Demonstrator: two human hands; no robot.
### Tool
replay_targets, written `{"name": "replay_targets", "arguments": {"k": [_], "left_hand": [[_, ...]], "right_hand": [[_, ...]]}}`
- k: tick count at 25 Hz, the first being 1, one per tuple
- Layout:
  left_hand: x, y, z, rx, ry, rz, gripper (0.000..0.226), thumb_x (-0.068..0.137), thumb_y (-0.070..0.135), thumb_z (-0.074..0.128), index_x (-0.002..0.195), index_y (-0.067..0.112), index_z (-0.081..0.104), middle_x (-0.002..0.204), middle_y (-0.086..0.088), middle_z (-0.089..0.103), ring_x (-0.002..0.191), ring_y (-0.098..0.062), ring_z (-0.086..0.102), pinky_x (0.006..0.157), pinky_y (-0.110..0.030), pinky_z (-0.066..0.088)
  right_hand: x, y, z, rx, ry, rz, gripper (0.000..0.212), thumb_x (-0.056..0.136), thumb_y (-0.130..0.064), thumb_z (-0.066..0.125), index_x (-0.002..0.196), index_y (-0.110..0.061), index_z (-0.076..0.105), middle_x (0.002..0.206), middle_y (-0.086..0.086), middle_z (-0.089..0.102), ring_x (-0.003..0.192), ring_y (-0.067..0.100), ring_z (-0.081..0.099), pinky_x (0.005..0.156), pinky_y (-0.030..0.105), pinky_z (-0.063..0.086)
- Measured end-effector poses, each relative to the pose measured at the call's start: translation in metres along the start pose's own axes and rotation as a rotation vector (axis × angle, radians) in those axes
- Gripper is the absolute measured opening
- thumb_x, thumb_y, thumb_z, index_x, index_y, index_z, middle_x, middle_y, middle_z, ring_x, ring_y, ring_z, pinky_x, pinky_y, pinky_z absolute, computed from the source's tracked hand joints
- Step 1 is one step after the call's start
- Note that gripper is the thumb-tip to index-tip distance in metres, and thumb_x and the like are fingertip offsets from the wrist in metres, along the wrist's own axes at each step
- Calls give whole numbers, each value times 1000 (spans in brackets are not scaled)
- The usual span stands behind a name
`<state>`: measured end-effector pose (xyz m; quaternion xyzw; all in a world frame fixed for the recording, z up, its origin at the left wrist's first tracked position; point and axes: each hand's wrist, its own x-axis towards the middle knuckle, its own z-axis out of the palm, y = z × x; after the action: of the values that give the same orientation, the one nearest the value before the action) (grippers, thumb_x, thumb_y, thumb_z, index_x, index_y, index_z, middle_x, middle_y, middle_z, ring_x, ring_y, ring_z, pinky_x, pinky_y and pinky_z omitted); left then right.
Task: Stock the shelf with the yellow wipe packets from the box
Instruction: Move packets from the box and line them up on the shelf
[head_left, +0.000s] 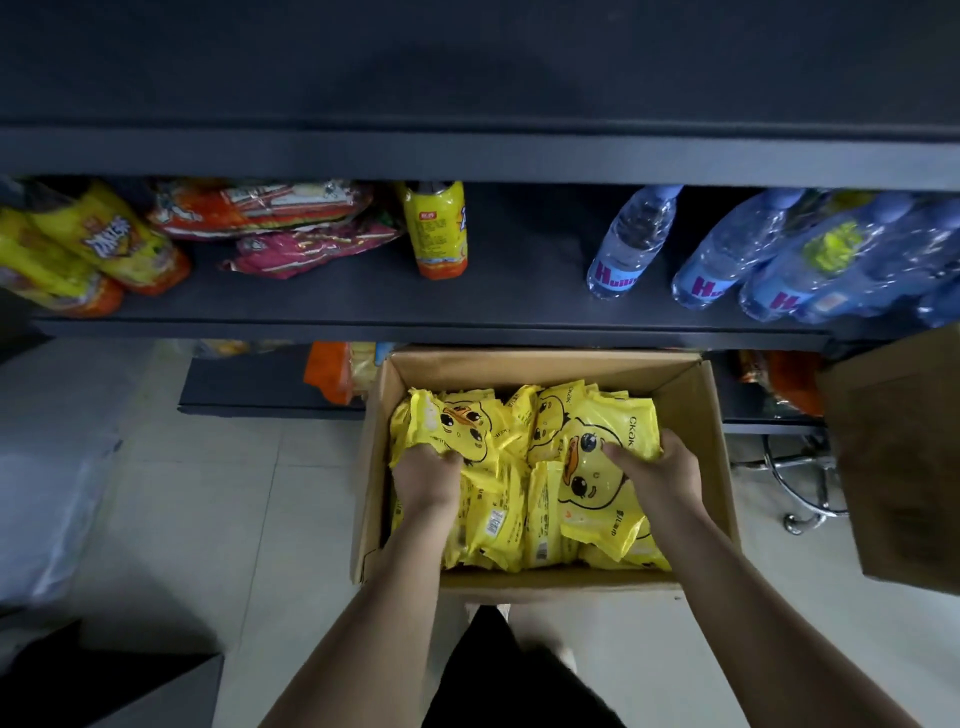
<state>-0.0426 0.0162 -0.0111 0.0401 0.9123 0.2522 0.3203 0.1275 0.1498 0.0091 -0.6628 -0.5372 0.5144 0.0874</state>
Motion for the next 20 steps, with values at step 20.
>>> {"name": "replay_targets", "arguments": {"k": [20], "left_hand": [[-196, 104, -323, -337, 210, 717, 18, 90, 28, 58, 91, 11, 62, 81, 1, 61, 78, -16, 56, 68, -29, 41]], "right_hand": [[-239, -243, -128, 269, -174, -573, 19, 78, -26, 75, 87, -18, 60, 89, 6, 70, 82, 24, 68, 75, 41, 57]]}}
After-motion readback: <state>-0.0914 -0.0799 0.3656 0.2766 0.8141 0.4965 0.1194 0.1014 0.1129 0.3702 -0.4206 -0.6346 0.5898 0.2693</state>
